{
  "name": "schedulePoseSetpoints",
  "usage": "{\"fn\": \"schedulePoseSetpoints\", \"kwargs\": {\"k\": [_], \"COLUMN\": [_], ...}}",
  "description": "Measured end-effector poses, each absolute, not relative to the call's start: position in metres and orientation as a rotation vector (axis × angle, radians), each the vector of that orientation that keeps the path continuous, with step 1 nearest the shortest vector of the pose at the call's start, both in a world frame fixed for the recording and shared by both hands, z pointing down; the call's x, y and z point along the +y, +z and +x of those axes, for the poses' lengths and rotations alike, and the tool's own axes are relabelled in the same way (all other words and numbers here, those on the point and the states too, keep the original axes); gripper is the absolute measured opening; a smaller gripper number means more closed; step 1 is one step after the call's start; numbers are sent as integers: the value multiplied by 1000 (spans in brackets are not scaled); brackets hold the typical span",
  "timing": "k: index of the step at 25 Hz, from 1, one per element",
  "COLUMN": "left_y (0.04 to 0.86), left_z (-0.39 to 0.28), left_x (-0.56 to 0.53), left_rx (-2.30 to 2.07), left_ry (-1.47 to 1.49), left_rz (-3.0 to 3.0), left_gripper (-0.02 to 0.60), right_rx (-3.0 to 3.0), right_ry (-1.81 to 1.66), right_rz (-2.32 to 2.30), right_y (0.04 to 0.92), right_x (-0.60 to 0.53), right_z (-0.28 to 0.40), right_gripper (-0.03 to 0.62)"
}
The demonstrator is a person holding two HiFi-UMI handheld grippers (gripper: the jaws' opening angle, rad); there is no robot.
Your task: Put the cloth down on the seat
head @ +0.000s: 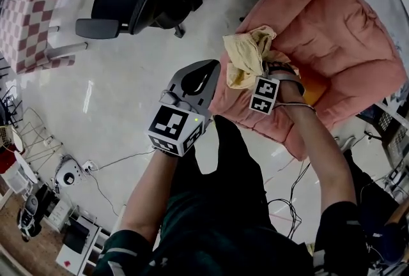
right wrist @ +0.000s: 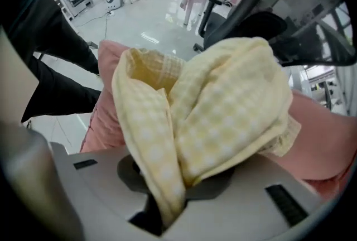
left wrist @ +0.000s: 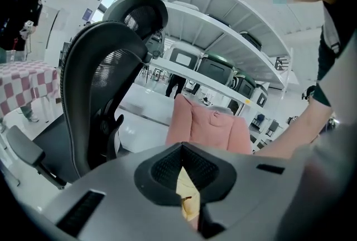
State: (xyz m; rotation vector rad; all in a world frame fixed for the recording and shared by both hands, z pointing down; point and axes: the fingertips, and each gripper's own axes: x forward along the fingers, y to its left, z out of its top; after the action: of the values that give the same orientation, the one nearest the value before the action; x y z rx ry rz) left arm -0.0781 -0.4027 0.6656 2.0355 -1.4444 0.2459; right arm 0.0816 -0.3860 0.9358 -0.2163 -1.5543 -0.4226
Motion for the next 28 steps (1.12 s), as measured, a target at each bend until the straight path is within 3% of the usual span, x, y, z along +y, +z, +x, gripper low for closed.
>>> {"fn": "schedulePoseSetpoints", "kwargs": {"k": [6, 13, 28], "left_y": [679, 675, 618], "left_z": [-69, -61, -33], "left_x": [-404, -407, -388], "left_rx": [-1428, -1400, -1315], "left_ry": [272, 285, 290], "left_rz": [2029, 2045, 2185], "left_gripper": [5, 6, 6], "right_rx": [-1595, -1763, -1782], "right_ry": [-217, -161, -130], "right_rz": [-95, -42, 174], "right_y": [964, 937, 841], "right_x": [-403, -402, -401], "right_z": [98, 93, 133], "right_gripper": [126, 288, 305]}}
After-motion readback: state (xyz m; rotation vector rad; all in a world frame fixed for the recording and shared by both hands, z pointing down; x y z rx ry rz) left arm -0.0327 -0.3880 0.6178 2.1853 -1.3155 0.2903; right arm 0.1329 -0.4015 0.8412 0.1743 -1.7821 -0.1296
